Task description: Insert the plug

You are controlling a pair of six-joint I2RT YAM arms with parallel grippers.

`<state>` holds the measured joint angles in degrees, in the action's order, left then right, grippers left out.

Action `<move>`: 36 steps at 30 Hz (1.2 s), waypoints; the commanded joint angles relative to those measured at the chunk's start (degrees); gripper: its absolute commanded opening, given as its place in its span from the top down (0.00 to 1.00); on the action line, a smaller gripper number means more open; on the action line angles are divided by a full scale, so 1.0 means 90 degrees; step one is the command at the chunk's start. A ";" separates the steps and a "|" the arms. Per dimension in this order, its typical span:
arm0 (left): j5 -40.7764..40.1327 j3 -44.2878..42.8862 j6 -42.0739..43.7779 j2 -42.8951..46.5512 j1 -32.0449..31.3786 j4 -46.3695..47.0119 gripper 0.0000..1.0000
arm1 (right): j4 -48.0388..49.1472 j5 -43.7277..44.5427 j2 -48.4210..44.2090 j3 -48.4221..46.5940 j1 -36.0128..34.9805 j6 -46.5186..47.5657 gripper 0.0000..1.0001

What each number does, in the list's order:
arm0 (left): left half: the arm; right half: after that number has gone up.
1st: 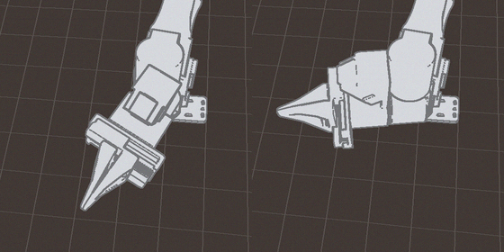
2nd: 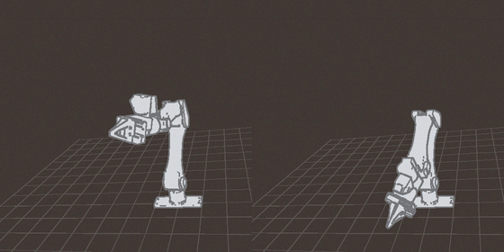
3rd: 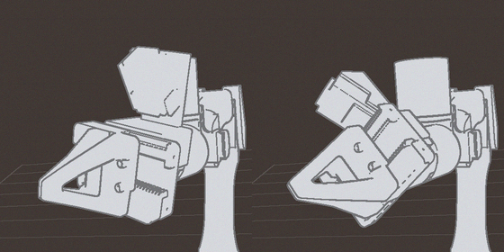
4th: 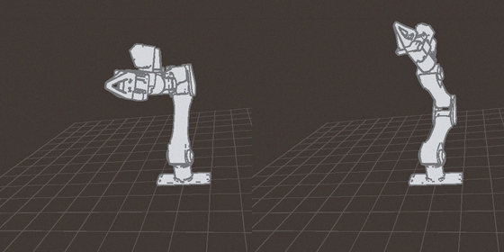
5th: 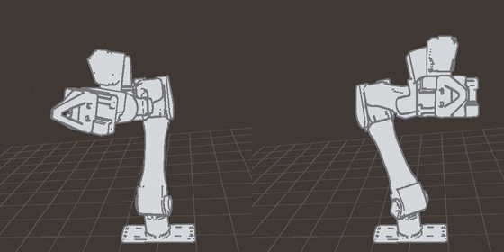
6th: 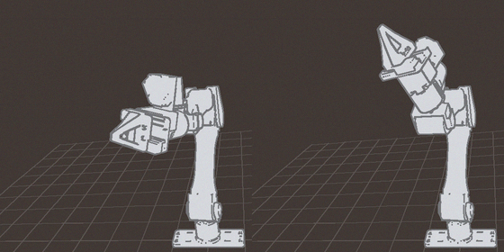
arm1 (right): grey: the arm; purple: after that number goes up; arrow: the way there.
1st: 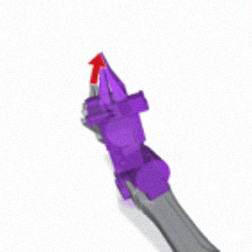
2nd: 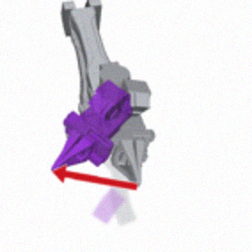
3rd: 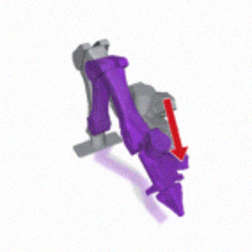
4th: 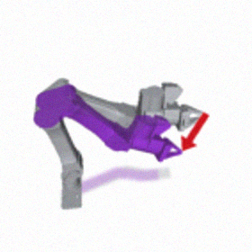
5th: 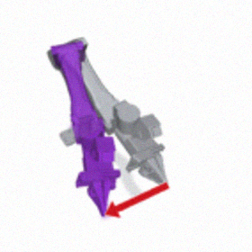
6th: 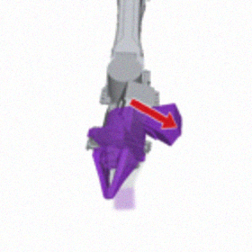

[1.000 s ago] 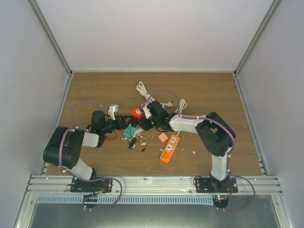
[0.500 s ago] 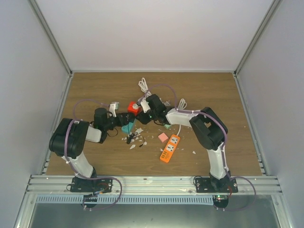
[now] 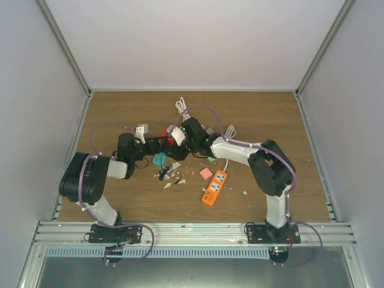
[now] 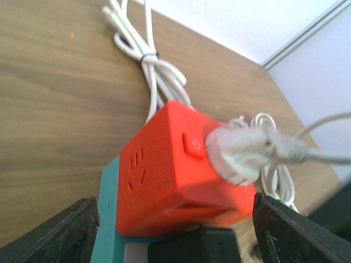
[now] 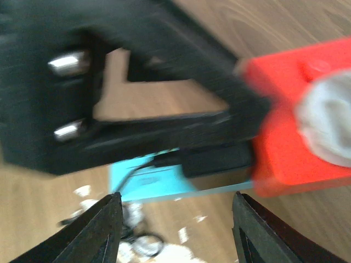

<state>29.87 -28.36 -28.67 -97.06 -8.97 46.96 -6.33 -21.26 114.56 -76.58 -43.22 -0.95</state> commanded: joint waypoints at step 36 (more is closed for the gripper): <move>-0.1783 0.1580 0.1113 0.5041 -0.2823 -0.2467 0.01 | -0.3571 0.4475 -0.4277 0.3173 -0.0954 -0.4547 0.00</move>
<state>15.88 -14.55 -19.94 -50.68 -31.57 21.63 -33.93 10.72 74.98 -48.53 -51.37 -36.82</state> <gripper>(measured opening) 0.990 0.995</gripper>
